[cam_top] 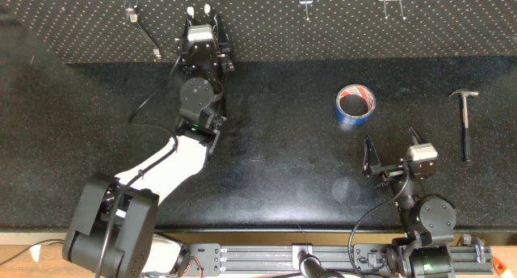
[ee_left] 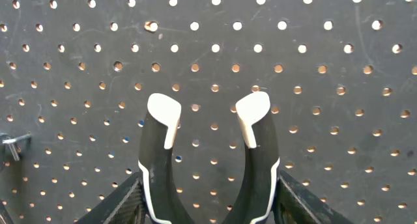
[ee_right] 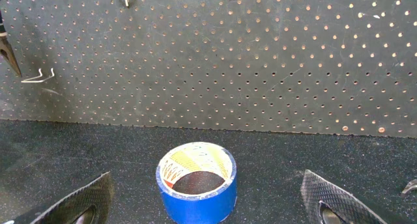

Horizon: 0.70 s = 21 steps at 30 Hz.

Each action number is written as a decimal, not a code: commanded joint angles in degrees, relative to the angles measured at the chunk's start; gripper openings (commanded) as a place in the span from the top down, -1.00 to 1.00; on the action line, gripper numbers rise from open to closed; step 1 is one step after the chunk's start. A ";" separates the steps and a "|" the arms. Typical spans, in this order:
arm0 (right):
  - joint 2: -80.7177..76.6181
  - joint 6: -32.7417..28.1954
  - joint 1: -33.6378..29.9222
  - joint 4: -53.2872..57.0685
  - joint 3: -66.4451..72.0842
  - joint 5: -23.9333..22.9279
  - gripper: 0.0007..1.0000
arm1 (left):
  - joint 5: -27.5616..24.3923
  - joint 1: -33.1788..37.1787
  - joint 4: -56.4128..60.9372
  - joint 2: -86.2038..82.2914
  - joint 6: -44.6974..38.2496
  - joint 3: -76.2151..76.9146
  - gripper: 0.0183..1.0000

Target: Place Tools Onto Pegboard

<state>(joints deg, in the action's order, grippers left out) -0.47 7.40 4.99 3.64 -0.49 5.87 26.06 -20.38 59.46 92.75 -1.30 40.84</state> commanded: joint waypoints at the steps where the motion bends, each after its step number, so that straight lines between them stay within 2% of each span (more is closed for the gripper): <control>1: 0.42 -0.59 0.35 0.20 0.26 -0.55 -0.89 | -1.95 0.61 2.25 1.73 -0.66 0.74 0.98; 6: 0.42 -0.59 0.35 0.20 0.26 -0.55 -0.89 | -4.31 0.59 5.51 4.31 -0.48 1.92 0.98; 11: 0.42 -0.59 0.35 0.17 0.26 -0.55 -0.89 | -4.33 0.61 5.46 5.86 1.03 1.95 0.98; 18: 0.42 -0.59 0.35 0.20 0.26 -0.55 -0.89 | -5.79 0.55 1.68 6.38 1.03 1.92 0.98; 20: 0.42 -0.59 0.35 0.20 0.26 -0.55 -0.89 | -5.79 0.55 1.66 6.38 1.03 1.92 0.44; 21: 0.42 -0.59 0.35 0.17 0.26 -0.55 -0.89 | -5.77 0.55 1.66 6.38 1.03 1.92 0.35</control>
<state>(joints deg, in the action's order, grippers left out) -0.47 7.40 4.99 3.64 -0.49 5.85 21.10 -19.97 60.47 98.74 -0.80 41.01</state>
